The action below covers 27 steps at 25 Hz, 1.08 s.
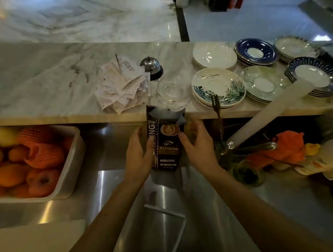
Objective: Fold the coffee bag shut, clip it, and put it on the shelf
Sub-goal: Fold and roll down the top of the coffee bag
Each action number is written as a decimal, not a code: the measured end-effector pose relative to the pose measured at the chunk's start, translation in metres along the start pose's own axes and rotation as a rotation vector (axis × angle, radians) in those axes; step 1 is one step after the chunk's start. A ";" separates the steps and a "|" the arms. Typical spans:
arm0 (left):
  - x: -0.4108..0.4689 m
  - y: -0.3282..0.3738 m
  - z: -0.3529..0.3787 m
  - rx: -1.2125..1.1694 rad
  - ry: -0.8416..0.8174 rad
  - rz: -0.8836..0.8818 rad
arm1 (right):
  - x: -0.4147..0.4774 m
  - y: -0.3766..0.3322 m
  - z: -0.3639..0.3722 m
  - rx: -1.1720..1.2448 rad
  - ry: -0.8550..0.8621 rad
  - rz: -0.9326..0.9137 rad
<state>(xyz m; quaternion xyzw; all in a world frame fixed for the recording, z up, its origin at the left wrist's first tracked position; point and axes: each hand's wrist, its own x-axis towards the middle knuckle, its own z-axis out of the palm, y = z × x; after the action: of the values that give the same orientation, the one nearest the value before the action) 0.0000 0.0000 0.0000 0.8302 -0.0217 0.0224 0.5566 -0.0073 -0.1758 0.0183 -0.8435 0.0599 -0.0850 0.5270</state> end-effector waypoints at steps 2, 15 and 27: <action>0.016 -0.008 0.008 -0.064 0.046 -0.031 | 0.013 0.008 0.010 0.121 -0.007 0.119; 0.019 -0.024 0.011 -0.061 0.180 0.027 | 0.008 0.028 0.021 0.155 0.130 0.146; -0.118 0.067 -0.027 -0.243 0.088 0.174 | -0.132 -0.046 -0.060 0.206 0.158 -0.022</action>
<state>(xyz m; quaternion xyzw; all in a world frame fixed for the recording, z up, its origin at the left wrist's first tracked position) -0.1218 0.0009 0.0646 0.7500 -0.0718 0.1040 0.6493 -0.1478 -0.1832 0.0744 -0.7762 0.0830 -0.1625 0.6035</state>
